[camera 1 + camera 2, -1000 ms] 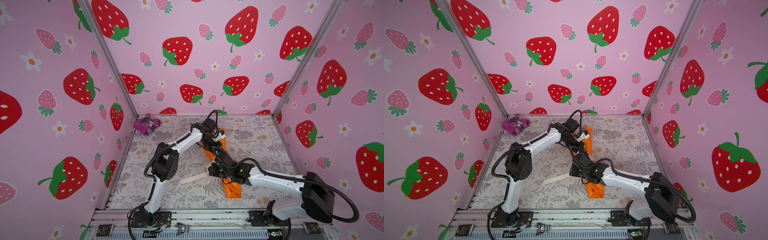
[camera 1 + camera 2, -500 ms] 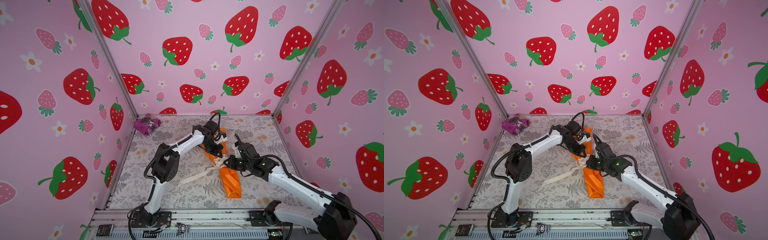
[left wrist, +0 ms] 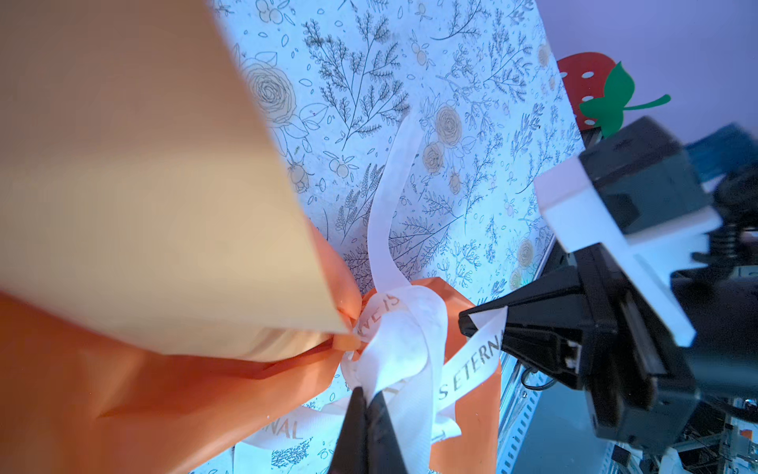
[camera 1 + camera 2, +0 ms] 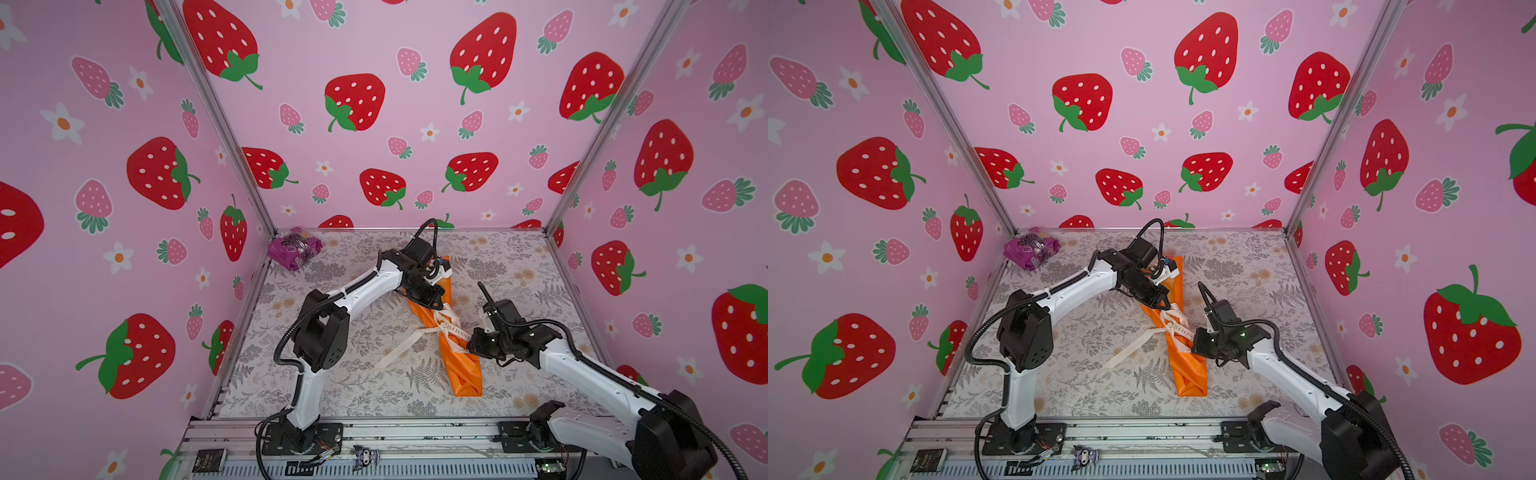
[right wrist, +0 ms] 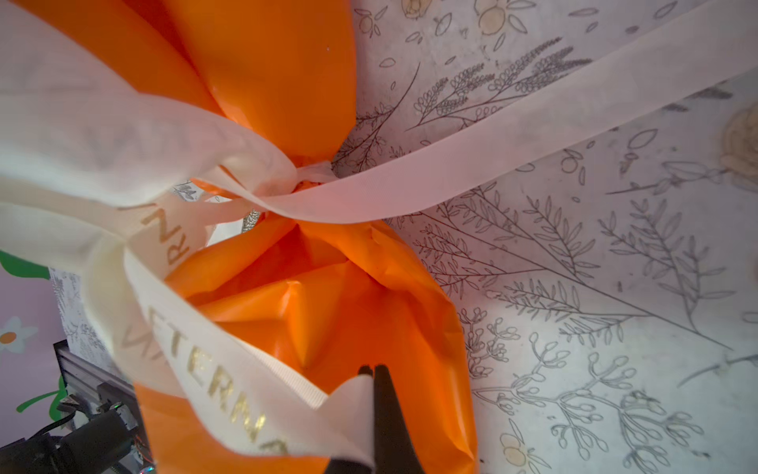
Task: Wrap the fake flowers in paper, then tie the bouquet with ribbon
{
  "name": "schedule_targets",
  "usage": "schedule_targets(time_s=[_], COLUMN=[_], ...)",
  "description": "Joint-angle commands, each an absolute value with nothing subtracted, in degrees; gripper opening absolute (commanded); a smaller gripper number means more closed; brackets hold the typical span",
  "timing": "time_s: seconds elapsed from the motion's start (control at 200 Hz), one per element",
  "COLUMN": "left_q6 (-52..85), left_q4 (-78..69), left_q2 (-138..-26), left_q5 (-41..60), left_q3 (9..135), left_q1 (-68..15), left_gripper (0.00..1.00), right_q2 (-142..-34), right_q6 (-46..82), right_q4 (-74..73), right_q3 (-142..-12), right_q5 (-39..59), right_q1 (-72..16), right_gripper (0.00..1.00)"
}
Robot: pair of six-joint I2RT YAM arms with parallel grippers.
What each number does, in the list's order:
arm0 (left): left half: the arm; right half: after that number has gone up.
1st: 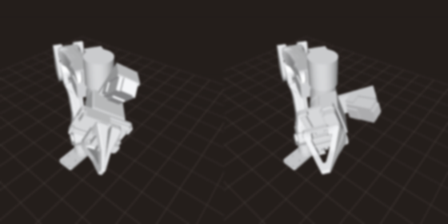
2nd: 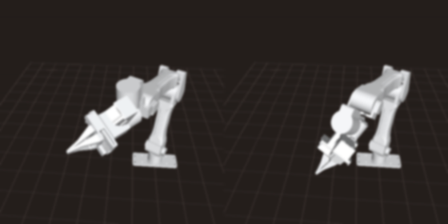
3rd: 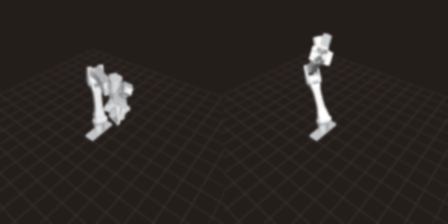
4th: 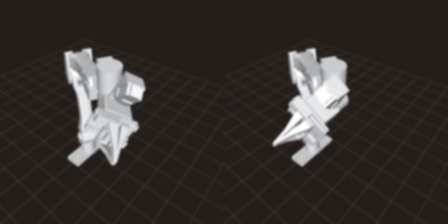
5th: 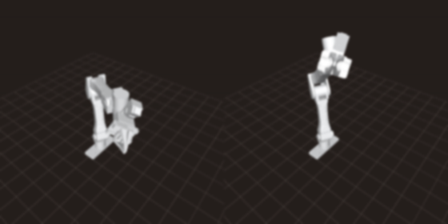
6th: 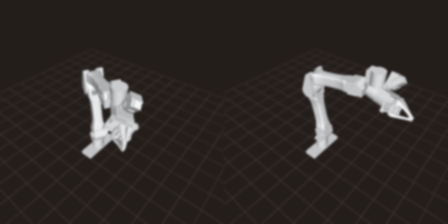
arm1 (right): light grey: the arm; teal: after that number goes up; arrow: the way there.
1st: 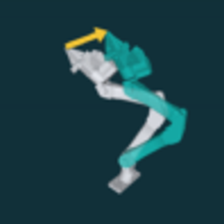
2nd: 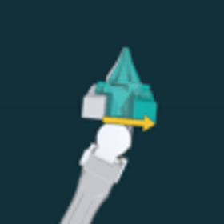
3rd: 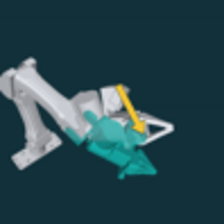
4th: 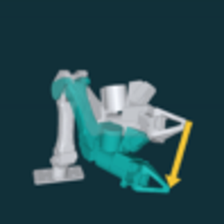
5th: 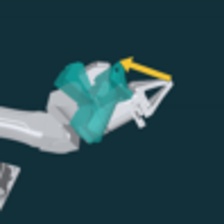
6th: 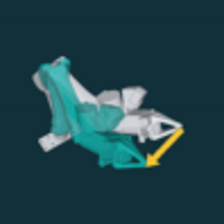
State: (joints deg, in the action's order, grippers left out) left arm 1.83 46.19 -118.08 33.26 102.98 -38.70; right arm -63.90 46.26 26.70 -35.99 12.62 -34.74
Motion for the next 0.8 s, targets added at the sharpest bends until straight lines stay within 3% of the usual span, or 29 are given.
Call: schedule_targets(time_s=[0.0,0.535,0.795], left_q6=[0.52,6.12,8.51], left_q4=[47.44,37.53,30.83], left_q2=[-118.7,-112.59,-107.68], left_q5=[34.39,21.71,24.08], left_q3=[103.91,93.81,90.91], left_q1=[-39.11,-39.1,-40.05], left_gripper=[0.0,0.0,0.0], right_q2=[-63.82,-66.96,-69.43], right_q6=[44.7,40.31,39.73], right_q4=[27.33,30.35,29.02], right_q3=[-35.37,-33.07,-31.75], right_q5=[11.75,4.56,5.32], right_q1=[-34.07,-30.74,-30.67], right_gripper=[0.0,0.0,0.0])
